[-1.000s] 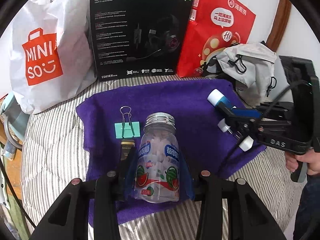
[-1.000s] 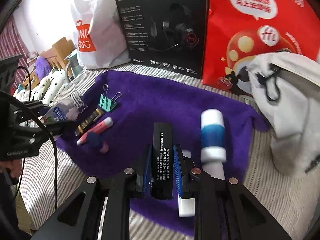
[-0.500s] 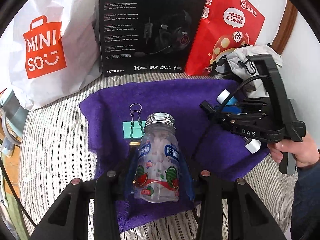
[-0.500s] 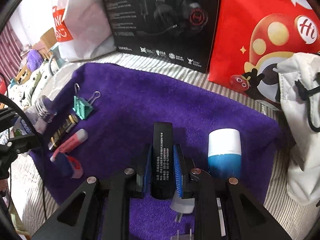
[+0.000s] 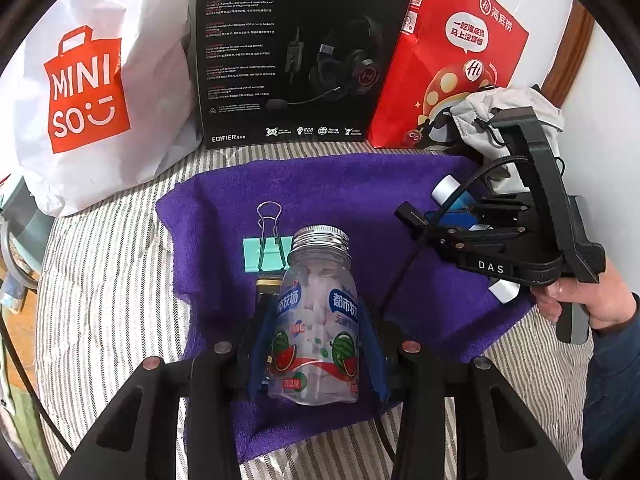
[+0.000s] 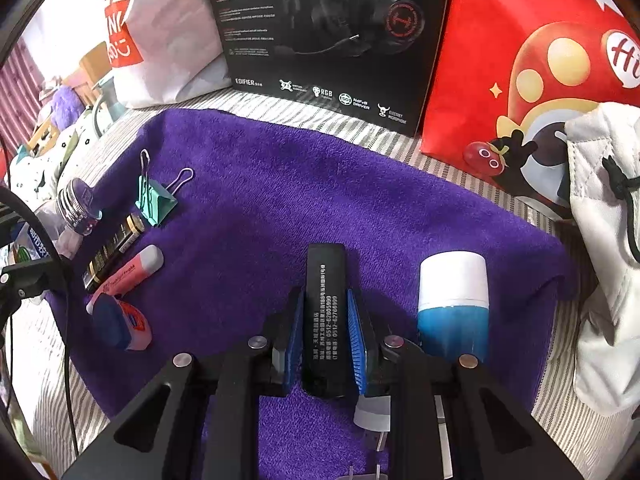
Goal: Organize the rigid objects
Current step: 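Carry the candy jar onto the towel with the left gripper while the right gripper places the black stick there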
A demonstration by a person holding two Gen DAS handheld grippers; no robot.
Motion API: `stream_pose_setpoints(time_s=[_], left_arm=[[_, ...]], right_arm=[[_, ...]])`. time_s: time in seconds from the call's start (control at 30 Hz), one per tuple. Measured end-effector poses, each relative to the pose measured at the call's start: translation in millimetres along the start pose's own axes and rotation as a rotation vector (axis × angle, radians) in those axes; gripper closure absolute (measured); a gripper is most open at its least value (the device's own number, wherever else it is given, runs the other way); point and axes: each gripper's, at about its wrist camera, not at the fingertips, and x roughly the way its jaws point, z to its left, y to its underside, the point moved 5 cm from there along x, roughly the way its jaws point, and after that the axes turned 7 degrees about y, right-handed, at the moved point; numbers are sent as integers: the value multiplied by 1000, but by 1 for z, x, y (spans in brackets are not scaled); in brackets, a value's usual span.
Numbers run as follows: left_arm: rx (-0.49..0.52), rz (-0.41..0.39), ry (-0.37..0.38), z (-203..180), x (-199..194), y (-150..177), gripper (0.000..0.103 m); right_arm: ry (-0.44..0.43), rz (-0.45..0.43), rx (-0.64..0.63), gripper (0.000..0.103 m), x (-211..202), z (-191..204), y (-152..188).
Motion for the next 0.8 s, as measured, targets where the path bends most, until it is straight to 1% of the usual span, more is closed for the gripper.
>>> stream_pose_setpoints(time_s=[0.03,0.1,0.2,0.4,0.5,0.63,0.8], left_arm=[[0,0,-3,0,-1,1,64],[-1,-3,-3,-1,-4,2,64],[-2,-3,-6,-1,-6,4,64],[1,-4,1,-8,-10,7,64],[12,-4,13,-17,-9,6,64],[32,9,28,-33,-1,2,64],[61,28,39,-53,12,-5,64]], right_arm=[[-4,4,0,77,0,1,-1],[-16,11,5,71,0,2,0],[14,19,20,70,-6,-2,4],[25,-37,39,67,-40,-12,10],[46,-66,47,67,-61,-17,17],[47,-90,69,67,-86,-28,37],[70,-86,95,66,-110,-42,73]])
